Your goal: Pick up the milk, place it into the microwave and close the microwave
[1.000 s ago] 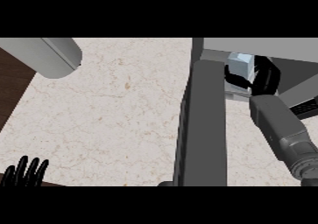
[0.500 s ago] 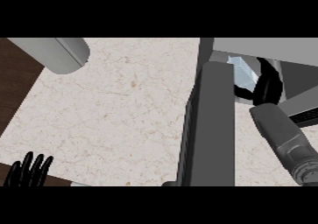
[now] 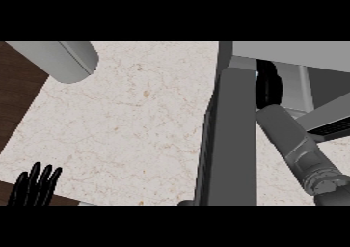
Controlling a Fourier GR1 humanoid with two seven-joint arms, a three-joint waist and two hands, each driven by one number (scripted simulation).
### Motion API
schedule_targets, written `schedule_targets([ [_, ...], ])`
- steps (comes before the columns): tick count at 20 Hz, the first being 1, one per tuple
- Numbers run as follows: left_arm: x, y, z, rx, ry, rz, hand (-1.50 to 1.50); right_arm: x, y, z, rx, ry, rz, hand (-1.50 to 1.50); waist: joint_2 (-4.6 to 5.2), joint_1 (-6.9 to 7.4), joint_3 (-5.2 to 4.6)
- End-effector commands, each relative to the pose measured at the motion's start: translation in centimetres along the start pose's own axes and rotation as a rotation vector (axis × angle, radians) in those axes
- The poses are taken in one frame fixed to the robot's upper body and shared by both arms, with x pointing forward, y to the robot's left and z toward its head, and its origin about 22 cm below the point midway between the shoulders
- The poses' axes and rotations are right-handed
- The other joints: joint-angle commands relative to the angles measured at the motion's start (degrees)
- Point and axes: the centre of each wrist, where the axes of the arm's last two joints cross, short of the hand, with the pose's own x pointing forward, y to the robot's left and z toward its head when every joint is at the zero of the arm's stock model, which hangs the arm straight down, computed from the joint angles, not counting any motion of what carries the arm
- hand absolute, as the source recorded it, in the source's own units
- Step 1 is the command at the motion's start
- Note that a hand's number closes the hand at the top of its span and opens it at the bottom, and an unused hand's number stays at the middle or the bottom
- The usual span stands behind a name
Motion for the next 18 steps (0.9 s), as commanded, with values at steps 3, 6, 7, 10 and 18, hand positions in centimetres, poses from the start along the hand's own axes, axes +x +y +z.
schedule_targets([
  [3,0.0,0.2,0.2,0.0,-0.001,-0.007,-1.5,1.9,1.1,0.3,0.108,-0.028,-0.12,-1.5,-0.32,-0.69,0.07],
  [6,0.2,0.3,-0.2,0.004,-0.025,-0.017,-1.5,3.8,1.9,0.3,0.088,-0.02,-0.253,-1.5,-0.64,-1.69,0.16],
  [7,0.1,0.1,0.8,0.024,-0.008,-0.012,-1.5,2.3,1.2,0.2,0.096,-0.005,-0.282,-1.5,-0.98,-2.36,0.14],
  [10,0.5,0.2,0.5,0.018,-0.022,-0.02,-1.5,1.4,1.2,0.8,0.119,-0.012,-0.374,-1.5,-1.32,-3.73,0.12],
  [18,0.8,0.7,0.8,0.028,-0.009,-0.023,-1.5,-0.6,3.0,5.5,0.15,0.015,-0.625,-1.5,-2.06,-5.87,-0.03],
])
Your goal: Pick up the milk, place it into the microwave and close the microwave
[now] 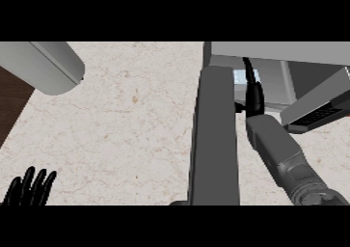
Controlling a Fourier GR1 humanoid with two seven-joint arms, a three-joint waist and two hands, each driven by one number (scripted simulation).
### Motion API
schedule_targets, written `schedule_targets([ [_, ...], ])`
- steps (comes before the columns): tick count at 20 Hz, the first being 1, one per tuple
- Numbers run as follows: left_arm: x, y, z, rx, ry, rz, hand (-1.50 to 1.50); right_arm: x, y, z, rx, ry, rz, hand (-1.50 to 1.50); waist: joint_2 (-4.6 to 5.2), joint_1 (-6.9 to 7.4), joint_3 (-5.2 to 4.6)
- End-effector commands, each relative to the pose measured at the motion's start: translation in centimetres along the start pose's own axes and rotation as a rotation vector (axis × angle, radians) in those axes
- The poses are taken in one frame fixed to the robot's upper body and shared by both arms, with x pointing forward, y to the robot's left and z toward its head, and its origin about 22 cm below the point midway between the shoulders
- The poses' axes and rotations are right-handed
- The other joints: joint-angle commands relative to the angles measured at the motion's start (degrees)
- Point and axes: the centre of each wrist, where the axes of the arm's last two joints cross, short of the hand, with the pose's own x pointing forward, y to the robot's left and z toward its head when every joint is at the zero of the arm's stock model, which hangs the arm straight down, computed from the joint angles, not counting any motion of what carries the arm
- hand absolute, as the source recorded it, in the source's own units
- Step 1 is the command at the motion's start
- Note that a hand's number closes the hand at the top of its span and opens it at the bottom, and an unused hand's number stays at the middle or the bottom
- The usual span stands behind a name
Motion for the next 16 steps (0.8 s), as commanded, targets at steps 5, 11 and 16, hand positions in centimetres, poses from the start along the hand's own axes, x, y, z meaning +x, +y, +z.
schedule_targets([
  [5,1.0,0.4,0.7,0.027,0.004,0.0,-1.5,-2.9,0.6,4.4,0.037,0.014,-0.18,-1.5,-0.92,-1.91,-0.15],
  [11,1.1,1.3,2.1,0.055,0.038,-0.008,-1.5,-4.7,-0.6,6.1,0.039,-0.001,-0.236,-1.5,-1.7,-3.42,-0.27],
  [16,1.4,-0.9,2.4,0.014,0.079,-0.014,-1.5,-6.9,-1.7,9.2,0.094,-0.008,-0.321,-1.5,-2.33,-4.73,-0.34],
])
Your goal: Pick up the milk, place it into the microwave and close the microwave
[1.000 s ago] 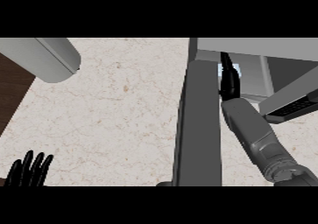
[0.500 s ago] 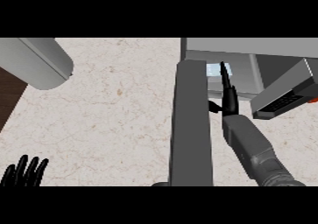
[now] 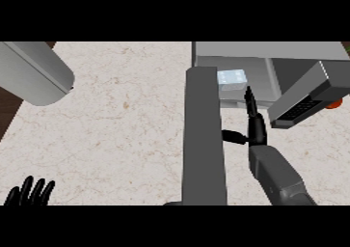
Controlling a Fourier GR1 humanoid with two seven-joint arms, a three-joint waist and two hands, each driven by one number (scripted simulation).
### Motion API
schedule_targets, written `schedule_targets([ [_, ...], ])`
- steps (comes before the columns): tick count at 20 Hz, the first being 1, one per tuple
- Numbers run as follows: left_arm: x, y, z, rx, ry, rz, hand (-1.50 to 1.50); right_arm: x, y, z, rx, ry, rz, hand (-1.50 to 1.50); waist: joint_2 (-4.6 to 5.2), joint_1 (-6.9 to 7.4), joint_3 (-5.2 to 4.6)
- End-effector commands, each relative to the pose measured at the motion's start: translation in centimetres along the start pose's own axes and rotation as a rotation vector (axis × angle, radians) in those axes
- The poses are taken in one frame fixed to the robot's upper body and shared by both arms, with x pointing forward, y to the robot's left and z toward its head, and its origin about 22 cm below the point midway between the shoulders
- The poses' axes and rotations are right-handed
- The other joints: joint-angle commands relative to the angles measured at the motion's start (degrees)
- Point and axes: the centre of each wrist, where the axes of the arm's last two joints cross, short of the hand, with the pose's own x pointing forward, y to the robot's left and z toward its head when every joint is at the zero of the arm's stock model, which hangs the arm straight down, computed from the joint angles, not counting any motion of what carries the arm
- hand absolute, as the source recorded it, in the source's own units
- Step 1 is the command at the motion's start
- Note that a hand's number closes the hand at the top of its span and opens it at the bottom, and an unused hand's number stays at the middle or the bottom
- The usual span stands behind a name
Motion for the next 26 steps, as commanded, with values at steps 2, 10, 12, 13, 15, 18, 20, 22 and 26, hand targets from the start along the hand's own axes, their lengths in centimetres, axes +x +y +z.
schedule_targets([
  [2,-0.2,-0.6,1.0,-0.007,0.021,-0.001,-1.5,-1.4,0.0,3.1,0.055,-0.008,-0.101,-1.5,-0.68,-1.39,-0.12],
  [10,-2.2,-0.3,-0.5,-0.081,0.101,-0.027,-1.5,-3.1,-4.8,6.0,0.075,0.003,-0.095,-1.5,-0.82,-2.2,-0.17],
  [12,-0.3,-0.4,-0.5,-0.074,0.089,-0.005,-1.5,-4.1,-7.1,9.2,0.05,0.003,-0.099,-1.5,-0.93,-2.52,-0.17],
  [13,-2.5,-0.6,-0.3,-0.08,0.098,0.006,-1.5,-3.6,-6.8,8.0,0.042,-0.022,-0.087,-1.5,-1.0,-2.59,-0.21],
  [15,-3.1,-1.7,-0.8,-0.136,0.109,0.039,-1.5,-3.6,-7.2,8.8,0.031,-0.006,-0.103,-1.5,-1.08,-2.85,-0.23],
  [18,-3.2,-2.6,-2.2,-0.249,0.143,0.029,-1.5,-4.1,-9.7,11.3,0.022,-0.004,-0.074,1.5,-1.03,-3.14,-0.22],
  [20,-4.7,-3.0,-1.9,-0.301,0.183,0.001,-1.5,-4.0,-10.8,12.3,-0.01,-0.022,-0.067,1.5,-1.15,-3.58,-0.27],
  [22,-4.7,-3.4,-3.5,-0.362,0.17,-0.032,-1.5,-3.3,-11.5,11.2,-0.023,0.006,-0.079,1.5,-1.09,-3.21,-0.26],
  [26,-6.2,-6.3,-5.4,-0.399,0.15,-0.115,1.5,-3.0,-13.9,13.6,-0.061,0.019,-0.088,-1.5,-1.13,-3.35,-0.29],
])
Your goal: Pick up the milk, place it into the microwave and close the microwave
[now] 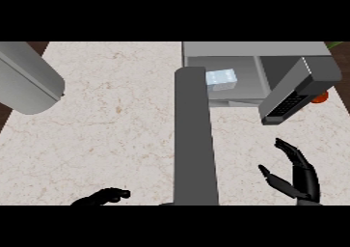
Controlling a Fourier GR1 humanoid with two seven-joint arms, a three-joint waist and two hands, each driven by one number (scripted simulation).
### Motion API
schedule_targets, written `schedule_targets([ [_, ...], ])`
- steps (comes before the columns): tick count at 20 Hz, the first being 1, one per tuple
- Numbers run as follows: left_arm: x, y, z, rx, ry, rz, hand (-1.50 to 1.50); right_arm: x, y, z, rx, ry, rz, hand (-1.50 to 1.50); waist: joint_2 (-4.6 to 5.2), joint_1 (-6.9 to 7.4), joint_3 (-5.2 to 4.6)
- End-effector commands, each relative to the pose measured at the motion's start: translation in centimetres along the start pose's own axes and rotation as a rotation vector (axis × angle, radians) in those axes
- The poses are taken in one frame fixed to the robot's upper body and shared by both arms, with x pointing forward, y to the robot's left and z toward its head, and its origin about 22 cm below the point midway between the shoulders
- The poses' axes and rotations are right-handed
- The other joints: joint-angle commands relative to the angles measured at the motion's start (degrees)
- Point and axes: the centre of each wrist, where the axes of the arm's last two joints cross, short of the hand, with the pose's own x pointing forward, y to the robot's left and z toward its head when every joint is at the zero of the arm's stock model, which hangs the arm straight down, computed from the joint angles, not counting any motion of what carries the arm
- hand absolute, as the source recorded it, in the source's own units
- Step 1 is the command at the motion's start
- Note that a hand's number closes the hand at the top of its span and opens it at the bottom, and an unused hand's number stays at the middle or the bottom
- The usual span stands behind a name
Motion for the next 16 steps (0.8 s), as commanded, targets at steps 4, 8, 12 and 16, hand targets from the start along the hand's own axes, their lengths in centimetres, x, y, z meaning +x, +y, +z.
schedule_targets([
  [4,-1.1,-2.7,-4.1,-0.112,0.034,-0.03,1.5,0.8,-6.1,4.5,-0.085,-0.038,-0.052,-1.5,0.11,0.24,0.04],
  [8,-2.4,-3.2,-7.0,-0.055,0.027,-0.079,1.5,2.8,-10.2,1.8,-0.104,-0.046,-0.045,-1.5,0.18,0.41,0.03],
  [12,-5.2,-2.5,-8.5,-0.049,0.03,-0.167,1.5,2.3,-10.9,5.3,-0.115,-0.043,-0.057,-1.5,0.2,0.31,0.03],
  [16,-4.9,-3.8,-11.9,-0.22,0.11,-0.217,1.5,2.8,-13.0,4.3,-0.089,-0.041,-0.079,-1.5,0.34,-0.06,0.12],
])
